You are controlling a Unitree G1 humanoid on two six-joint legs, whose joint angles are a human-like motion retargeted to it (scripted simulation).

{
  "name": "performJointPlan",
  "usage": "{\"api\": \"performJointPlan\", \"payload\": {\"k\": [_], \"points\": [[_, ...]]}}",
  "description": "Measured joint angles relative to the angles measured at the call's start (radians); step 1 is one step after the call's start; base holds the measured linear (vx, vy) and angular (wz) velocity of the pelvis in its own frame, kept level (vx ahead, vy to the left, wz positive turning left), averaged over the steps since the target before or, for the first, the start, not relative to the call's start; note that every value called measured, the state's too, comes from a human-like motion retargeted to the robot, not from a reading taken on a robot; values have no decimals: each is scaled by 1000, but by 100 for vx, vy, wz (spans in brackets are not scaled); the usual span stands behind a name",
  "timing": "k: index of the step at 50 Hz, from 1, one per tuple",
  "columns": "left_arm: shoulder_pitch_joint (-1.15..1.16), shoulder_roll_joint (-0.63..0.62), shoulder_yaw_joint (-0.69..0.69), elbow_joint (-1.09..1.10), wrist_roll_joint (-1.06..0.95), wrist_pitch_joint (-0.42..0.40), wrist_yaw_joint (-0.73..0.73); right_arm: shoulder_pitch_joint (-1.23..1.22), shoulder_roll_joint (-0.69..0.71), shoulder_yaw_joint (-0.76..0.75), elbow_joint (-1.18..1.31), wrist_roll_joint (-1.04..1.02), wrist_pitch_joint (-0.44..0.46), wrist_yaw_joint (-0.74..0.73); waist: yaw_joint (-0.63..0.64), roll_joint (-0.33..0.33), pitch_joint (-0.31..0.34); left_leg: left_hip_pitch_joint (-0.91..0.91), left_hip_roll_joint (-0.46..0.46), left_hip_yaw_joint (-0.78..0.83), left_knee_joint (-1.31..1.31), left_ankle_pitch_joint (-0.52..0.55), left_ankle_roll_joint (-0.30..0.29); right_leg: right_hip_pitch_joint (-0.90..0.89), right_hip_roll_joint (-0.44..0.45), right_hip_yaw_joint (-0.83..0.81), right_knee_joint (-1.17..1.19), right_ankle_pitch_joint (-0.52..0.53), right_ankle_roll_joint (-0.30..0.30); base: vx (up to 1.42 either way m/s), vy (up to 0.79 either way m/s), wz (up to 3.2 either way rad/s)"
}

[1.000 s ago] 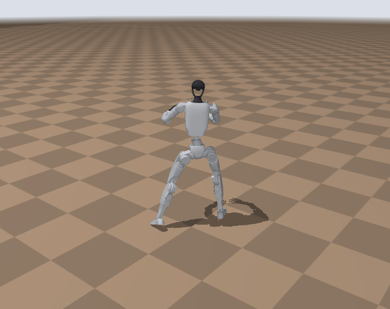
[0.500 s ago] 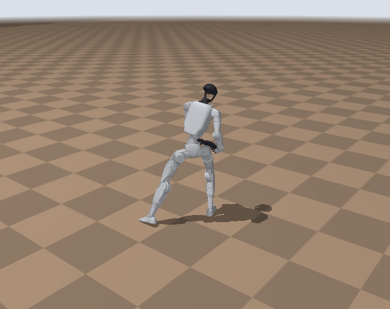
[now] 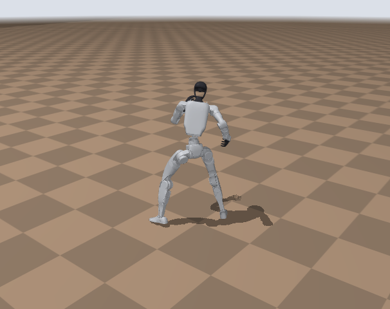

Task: Kungfu

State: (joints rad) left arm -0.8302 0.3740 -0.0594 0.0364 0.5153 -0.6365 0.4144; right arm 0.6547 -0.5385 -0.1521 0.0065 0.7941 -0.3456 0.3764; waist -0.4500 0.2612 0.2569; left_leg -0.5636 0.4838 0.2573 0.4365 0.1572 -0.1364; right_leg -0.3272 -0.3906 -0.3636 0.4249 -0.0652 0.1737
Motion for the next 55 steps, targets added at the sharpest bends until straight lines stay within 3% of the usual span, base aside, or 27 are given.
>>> {"api": "performJointPlan", "payload": {"k": [2,5,7,8,9,10,13,15,20,23,30,35,37,43,45,49,52,55], "points": [[-60,-15,35,-50,-25,14,40,-216,103,86,177,-107,10,2,62,11,-33,-31,-30,9,66,-59,25,69,-31,-38,-69,45,5,46,67,99],[-125,46,111,-98,23,14,151,-692,317,183,706,-206,48,83,128,30,-69,-48,-70,-28,129,-147,-9,160,-56,-110,-171,117,8,49,69,40],[-142,76,175,-101,33,41,140,-983,395,131,1138,-323,195,243,169,41,-93,-64,-102,-42,196,-204,-7,203,-83,-155,-228,164,15,54,69,-6],[-148,89,199,-101,15,42,116,-1077,418,69,1310,-472,316,335,196,45,-105,-68,-115,-47,227,-233,-10,221,-96,-175,-250,186,21,51,63,-11],[-160,104,214,-105,-13,33,87,-1163,427,43,1442,-521,369,345,223,43,-112,-75,-129,-52,256,-259,-12,235,-108,-194,-269,206,26,41,54,-6],[-177,121,225,-110,-44,20,54,-1244,428,34,1556,-519,388,315,251,39,-115,-82,-143,-57,284,-285,-13,247,-120,-211,-286,226,30,29,34,8],[-196,156,217,-149,-100,23,11,-1310,480,-7,1627,-314,254,143,326,7,-162,-134,-179,-87,368,-340,-16,282,-131,-267,-333,271,27,31,16,27],[-189,176,241,-179,-80,30,10,-1309,527,-21,1597,-274,222,124,346,-11,-175,-158,-183,-98,405,-364,-18,306,-124,-306,-360,298,11,24,9,28],[-138,209,290,-225,-28,37,123,-1290,573,53,1555,-343,276,230,353,-32,-174,-181,-186,-132,440,-398,-17,291,-106,-289,-342,331,-46,12,4,2],[-89,225,310,-235,-36,39,144,-1270,589,81,1524,-368,262,199,359,-46,-175,-182,-178,-145,436,-398,-18,266,-99,-276,-320,340,-73,1,-7,-20],[217,239,463,-245,-15,80,175,-1225,614,150,1332,-359,185,145,336,-84,-181,-146,-155,-156,383,-362,-25,254,-80,-275,-320,317,-71,-5,-20,-20],[590,87,703,-162,-44,42,127,-1300,570,179,1024,-255,93,83,332,-94,-185,-84,-126,-136,292,-301,-33,221,-71,-259,-300,263,-49,-11,-24,-40],[700,-4,764,-88,-52,38,97,-1340,532,205,883,-202,98,102,321,-93,-189,-60,-115,-123,252,-273,-35,206,-69,-243,-284,242,-33,-20,-31,-32],[910,-238,891,417,-55,81,-46,-1542,316,248,388,-63,85,138,312,-88,-215,66,-36,-92,64,-138,-93,78,-30,-157,-134,160,-27,-22,-43,-79],[955,-267,926,617,-147,129,-126,-1615,231,239,234,-29,36,84,296,-100,-227,132,-3,-75,-30,-68,-125,11,-18,-138,-55,124,-34,-22,-62,-112],[988,-282,902,1000,-627,161,-423,-1700,39,162,-16,-5,-78,-85,215,-152,-258,253,19,-72,-195,58,-125,-105,-5,-71,100,-6,-18,-16,-73,-83],[910,-270,849,1223,-961,195,-604,-1669,-128,40,-212,65,-164,-206,143,-155,-264,300,90,-79,-279,83,-125,-157,45,-82,215,-131,-31,-12,-82,-35],[726,-267,759,1419,-1154,297,-747,-1546,-334,-162,-395,147,-267,-334,83,-142,-245,306,138,-90,-339,69,-87,-198,73,-111,325,-220,-48,-19,-60,29]]}}
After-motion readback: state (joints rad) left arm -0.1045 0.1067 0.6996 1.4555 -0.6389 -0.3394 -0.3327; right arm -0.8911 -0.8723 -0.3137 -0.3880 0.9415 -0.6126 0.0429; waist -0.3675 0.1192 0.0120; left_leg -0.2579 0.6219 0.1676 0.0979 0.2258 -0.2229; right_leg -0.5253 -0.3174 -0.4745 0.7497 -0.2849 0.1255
